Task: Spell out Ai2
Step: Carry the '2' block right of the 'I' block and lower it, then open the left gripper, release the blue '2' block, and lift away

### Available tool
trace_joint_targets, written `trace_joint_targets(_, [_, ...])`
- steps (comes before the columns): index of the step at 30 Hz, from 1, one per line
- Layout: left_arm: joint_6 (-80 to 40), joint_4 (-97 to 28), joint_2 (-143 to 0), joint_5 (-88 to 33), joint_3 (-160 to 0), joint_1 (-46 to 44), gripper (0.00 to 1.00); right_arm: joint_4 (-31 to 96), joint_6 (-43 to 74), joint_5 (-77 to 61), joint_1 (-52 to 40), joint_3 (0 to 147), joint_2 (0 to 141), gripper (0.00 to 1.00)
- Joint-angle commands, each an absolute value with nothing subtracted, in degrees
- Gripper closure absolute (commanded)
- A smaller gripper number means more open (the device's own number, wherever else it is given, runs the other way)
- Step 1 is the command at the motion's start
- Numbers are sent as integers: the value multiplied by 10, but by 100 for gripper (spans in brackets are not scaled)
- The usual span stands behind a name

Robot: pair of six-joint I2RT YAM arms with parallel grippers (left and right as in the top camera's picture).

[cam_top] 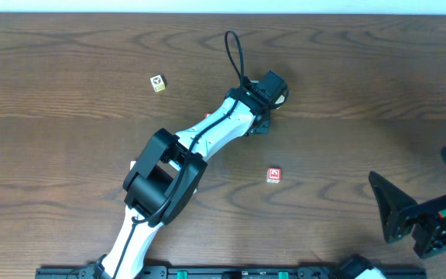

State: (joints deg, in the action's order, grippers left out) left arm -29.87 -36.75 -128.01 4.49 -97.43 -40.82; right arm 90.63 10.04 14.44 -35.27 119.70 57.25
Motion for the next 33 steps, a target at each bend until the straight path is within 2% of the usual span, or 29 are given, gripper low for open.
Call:
trace_joint_targets(1, [-305,-364,-1290,45,-982,-405,71,907,107,152,-348,1204,573,1])
trace_joint_targets(3, [-305,-361,-1290,45,-982,-405,67,907,107,152,-348,1204,573,1])
trace_joint_targets(33, [-302,-334,-1290,67,-982,-392,60,911,107,152,-348,1203,573,1])
